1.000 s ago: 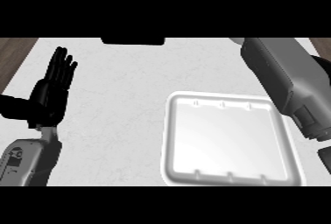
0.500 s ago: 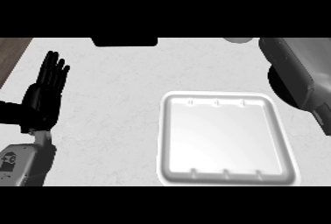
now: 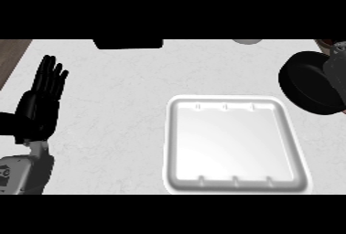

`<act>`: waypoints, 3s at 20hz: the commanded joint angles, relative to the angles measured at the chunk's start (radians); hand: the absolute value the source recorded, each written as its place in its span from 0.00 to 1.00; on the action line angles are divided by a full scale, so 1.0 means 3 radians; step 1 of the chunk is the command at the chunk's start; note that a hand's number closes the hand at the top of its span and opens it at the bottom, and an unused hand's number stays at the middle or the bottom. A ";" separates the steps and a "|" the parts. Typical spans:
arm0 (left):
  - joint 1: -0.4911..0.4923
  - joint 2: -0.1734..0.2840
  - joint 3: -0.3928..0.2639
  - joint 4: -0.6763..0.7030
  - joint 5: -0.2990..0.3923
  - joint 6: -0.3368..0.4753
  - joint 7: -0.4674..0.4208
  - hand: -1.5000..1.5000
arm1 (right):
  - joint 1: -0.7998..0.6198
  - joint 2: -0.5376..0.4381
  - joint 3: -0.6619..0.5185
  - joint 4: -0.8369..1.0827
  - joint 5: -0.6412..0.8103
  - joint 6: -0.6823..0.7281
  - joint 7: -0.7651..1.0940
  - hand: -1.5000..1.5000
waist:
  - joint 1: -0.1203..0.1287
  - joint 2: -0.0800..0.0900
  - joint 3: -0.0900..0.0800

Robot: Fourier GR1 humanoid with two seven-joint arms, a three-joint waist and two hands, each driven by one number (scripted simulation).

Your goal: Pick the cupcake from the tray and place it in the pot

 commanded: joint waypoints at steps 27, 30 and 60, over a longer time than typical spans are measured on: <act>-0.0120 -0.0213 -0.0037 0.0056 -0.0159 -0.0091 0.0033 0.50 | 0.0797 -0.0209 -0.1559 0.0617 -0.1432 -0.0042 -0.2609 0.00 | 0.0159 0.0055 0.0005; -0.0062 -0.0130 0.0054 0.0052 -0.0141 -0.0146 -0.0053 0.50 | 0.0752 -0.0171 -0.1795 0.0534 -0.1654 -0.0267 -0.2857 0.00 | 0.0168 0.0057 0.0007; -0.0132 -0.0207 0.0162 -0.0103 -0.0251 -0.0131 0.0190 0.50 | 0.2971 -0.0280 -0.3542 -0.1207 -0.3548 0.0298 -0.3755 0.00 | 0.0081 0.0036 0.0001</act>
